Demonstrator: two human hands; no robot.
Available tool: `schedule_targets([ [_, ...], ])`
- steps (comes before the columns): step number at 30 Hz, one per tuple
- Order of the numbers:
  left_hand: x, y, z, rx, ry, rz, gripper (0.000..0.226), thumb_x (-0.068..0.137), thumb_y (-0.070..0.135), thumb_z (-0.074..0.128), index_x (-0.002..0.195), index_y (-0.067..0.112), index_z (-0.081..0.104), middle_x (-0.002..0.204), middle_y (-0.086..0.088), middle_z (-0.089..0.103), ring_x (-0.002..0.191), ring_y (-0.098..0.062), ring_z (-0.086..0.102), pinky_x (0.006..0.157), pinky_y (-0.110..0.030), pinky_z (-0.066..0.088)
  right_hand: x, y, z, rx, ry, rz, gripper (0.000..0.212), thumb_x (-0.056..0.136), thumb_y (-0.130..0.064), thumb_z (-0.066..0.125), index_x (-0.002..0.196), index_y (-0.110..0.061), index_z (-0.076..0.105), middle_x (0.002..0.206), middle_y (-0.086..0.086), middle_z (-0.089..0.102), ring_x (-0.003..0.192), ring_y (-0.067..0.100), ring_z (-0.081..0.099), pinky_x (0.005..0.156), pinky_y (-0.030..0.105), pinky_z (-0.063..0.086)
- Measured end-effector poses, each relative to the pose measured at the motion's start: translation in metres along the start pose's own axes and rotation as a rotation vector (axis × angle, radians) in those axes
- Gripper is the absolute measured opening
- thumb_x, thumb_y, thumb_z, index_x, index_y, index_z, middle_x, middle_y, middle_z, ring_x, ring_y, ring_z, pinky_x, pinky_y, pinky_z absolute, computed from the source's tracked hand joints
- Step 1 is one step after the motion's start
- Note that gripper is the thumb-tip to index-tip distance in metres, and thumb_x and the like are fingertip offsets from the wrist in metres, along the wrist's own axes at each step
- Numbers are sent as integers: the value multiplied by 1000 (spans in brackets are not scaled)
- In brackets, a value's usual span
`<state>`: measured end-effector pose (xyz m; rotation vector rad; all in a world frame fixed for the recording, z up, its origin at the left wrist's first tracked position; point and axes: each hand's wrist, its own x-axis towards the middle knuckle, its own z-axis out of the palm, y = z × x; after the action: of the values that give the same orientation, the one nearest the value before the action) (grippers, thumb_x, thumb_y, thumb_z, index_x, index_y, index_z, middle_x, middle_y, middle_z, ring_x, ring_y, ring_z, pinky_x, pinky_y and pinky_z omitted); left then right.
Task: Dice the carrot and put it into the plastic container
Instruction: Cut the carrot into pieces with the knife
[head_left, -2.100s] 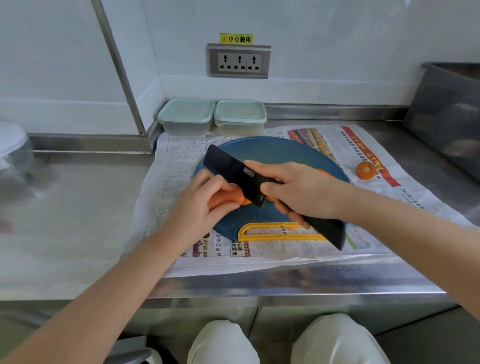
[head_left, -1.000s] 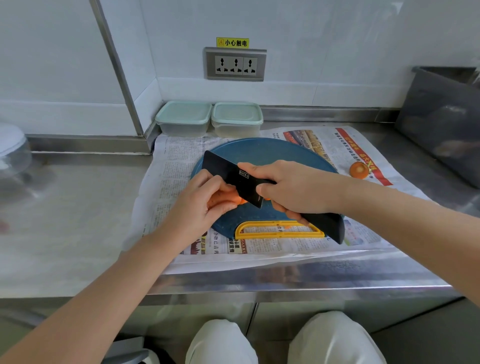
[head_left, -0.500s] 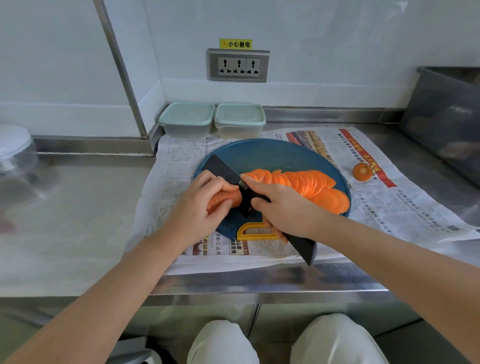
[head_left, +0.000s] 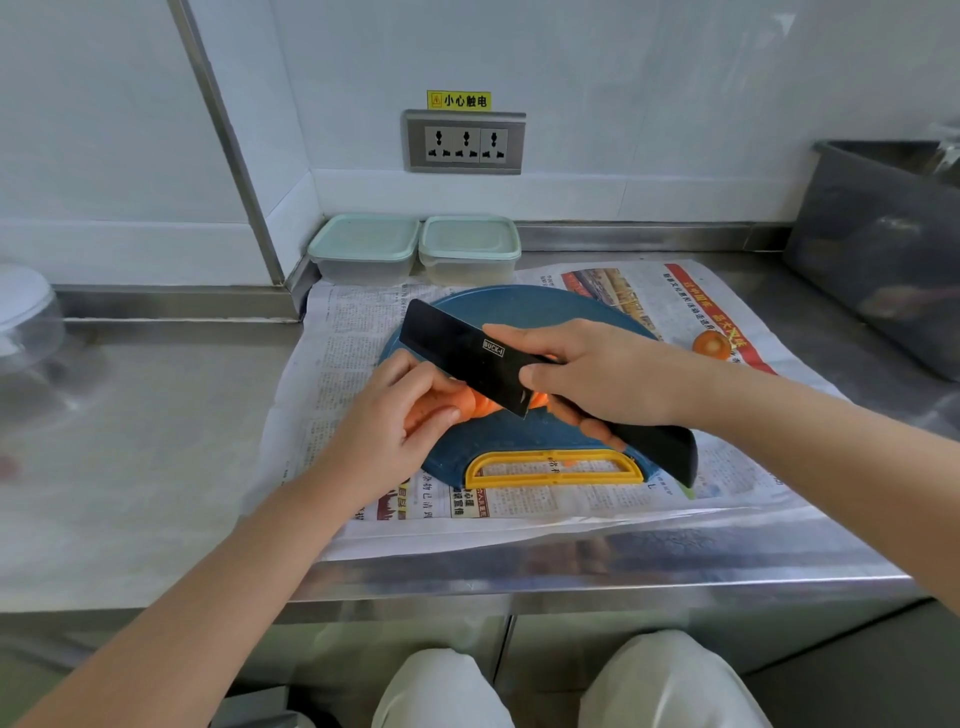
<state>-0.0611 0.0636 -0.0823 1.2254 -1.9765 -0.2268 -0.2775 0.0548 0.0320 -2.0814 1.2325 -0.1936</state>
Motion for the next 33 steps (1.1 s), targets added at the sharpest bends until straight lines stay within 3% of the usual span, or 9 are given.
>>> schedule_targets([
  [5,0,3,-1,-17,-19,-25,20,84,31,56,103,26,56,111,10,45,104,-8,47,82,-12,37,-1,1,3,-17,11,-5,56,101,-16,38,147,-44,25,57,4,51,39,12,45,45,30,50],
  [8,1,3,-1,-14,-22,-31,22,84,30,56,103,20,60,112,6,48,105,-11,49,84,-13,38,-2,1,3,-20,1,-7,57,101,-15,38,147,-45,24,57,4,50,39,12,45,45,31,50],
  [16,0,3,-2,9,-34,-4,23,85,27,56,104,15,64,108,-1,52,102,-7,50,83,-12,38,6,-2,5,-49,-56,3,58,101,-15,37,148,-45,22,61,8,49,43,14,46,41,27,48],
  [19,1,3,-2,2,-40,-1,19,87,23,61,104,15,64,106,-2,52,99,-11,53,83,-21,46,10,-3,9,-49,-60,-17,57,101,-14,37,149,-41,22,60,8,49,39,13,45,42,28,48],
  [21,0,4,-3,-5,-28,14,15,88,15,65,103,13,64,102,-1,51,95,-10,54,81,-24,50,13,-3,20,-68,-41,-37,56,101,-12,36,150,-36,22,59,-1,48,35,7,46,43,24,49],
  [24,2,6,-4,-38,-7,27,16,86,10,66,102,12,64,98,0,50,90,-7,55,81,-23,49,14,2,45,5,32,-40,56,102,-9,36,152,-27,20,52,-22,43,34,-1,49,40,9,38],
  [29,1,3,-5,-7,-3,24,18,86,14,66,104,13,63,100,-3,51,92,-14,58,81,-36,52,20,13,48,73,37,-5,56,102,-14,37,151,-36,21,47,-8,52,33,6,45,37,21,42],
  [31,0,4,-4,-20,14,14,18,86,17,67,103,13,63,100,-1,51,91,-12,58,83,-31,52,19,10,47,70,22,2,55,102,-14,37,150,-37,22,51,-2,52,35,10,46,38,23,43],
  [33,-1,5,-4,-16,32,22,20,83,12,71,101,12,64,99,1,49,89,-5,55,83,-16,46,16,8,41,77,15,3,55,102,-14,37,149,-38,24,49,2,52,36,15,46,38,26,44],
])
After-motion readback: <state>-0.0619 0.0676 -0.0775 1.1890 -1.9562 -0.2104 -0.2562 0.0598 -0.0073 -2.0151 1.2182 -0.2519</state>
